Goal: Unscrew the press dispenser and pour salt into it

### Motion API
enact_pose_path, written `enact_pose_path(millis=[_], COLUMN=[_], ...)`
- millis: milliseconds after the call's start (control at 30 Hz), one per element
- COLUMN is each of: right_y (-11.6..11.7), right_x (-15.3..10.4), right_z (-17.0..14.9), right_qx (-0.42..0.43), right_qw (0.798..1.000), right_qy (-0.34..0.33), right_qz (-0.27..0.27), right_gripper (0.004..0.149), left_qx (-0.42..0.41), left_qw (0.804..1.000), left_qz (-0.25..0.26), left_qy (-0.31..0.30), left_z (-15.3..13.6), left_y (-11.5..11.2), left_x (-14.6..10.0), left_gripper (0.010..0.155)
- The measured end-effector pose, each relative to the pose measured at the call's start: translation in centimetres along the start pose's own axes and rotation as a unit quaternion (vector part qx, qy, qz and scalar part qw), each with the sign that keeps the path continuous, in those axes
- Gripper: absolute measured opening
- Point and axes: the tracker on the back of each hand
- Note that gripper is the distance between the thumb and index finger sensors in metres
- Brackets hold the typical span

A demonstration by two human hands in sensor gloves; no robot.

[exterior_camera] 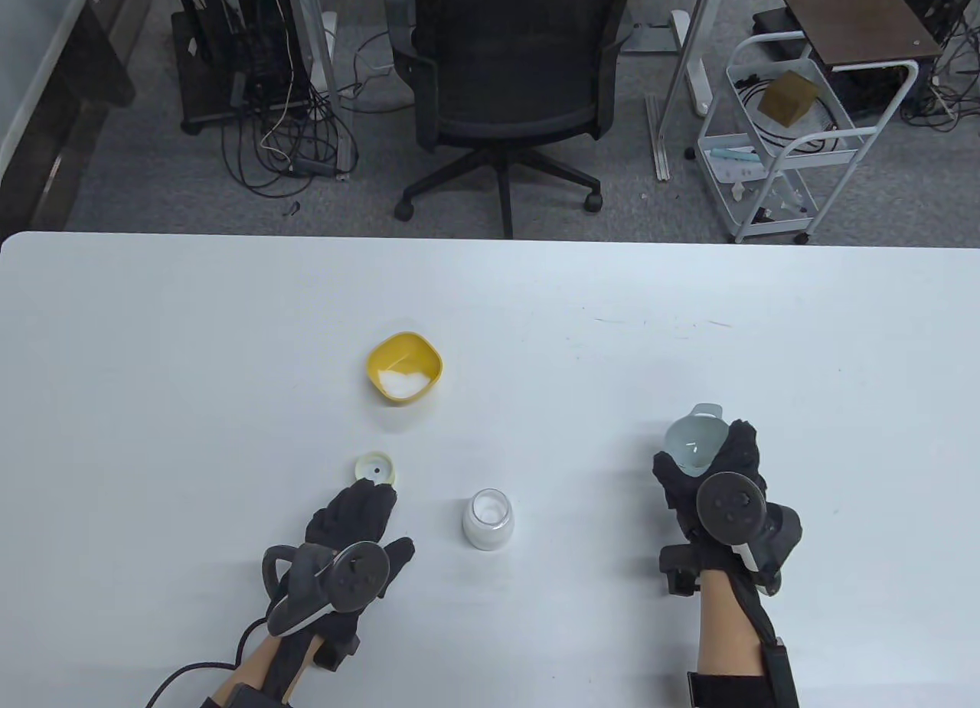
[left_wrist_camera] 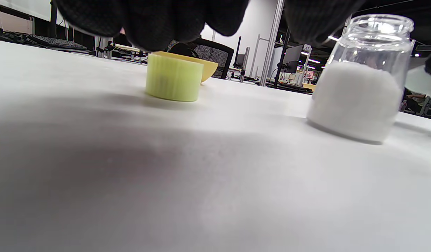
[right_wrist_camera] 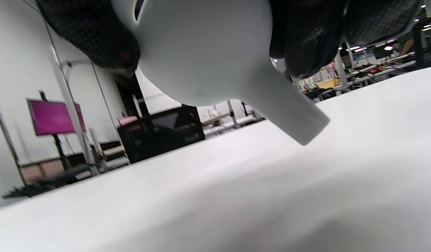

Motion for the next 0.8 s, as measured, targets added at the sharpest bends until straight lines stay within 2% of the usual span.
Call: enact_pose_path(millis=[100,267,333,467,700,800], right_y=[0.9,2.3,3.3,3.3,2.6,1.0], right_x=[0.2,0.1,0.0,-0.1,-0.3,-0.9], right_z=[-0.5,-0.1,0.5,0.8,0.8,2.1], right_qx=[-0.032,-0.053,-0.079,-0.064,-0.044,-0.024], right_qw=[0.999,0.998,0.993,0.993,0.995,0.998], right_qy=[0.024,0.009,-0.012,-0.007,-0.007,-0.04], right_qz=[0.012,0.031,0.082,0.103,0.095,0.051], right_gripper=[0.11,0.109,0.109,0.108,0.108,0.106], left_qx=[0.001,0.002,0.003,0.003,0.003,0.001], left_qw=[1.0,1.0,1.0,1.0,1.0,1.0], left_qz=[-0.001,-0.002,-0.001,0.0,0.002,0.003], left_qy=[0.001,0.001,0.002,0.003,0.004,0.005], left_z=[0.0,-0.1,-0.1,-0.2,-0.2,-0.2], left_y=[0.0,0.0,0.0,0.1,0.1,0.1], left_x=[0.0,0.1,0.1,0.1,0.1,0.1], left_gripper=[0.086,0.086,0.086,0.086,0.086,0.086])
Point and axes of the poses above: the tracker on the back of each hand, its own z axis roughly to the thumb side, its own x axis roughly from the wrist to the fingertips, y = z × x, and after that the axes turned 10 degrees about y, right-handed
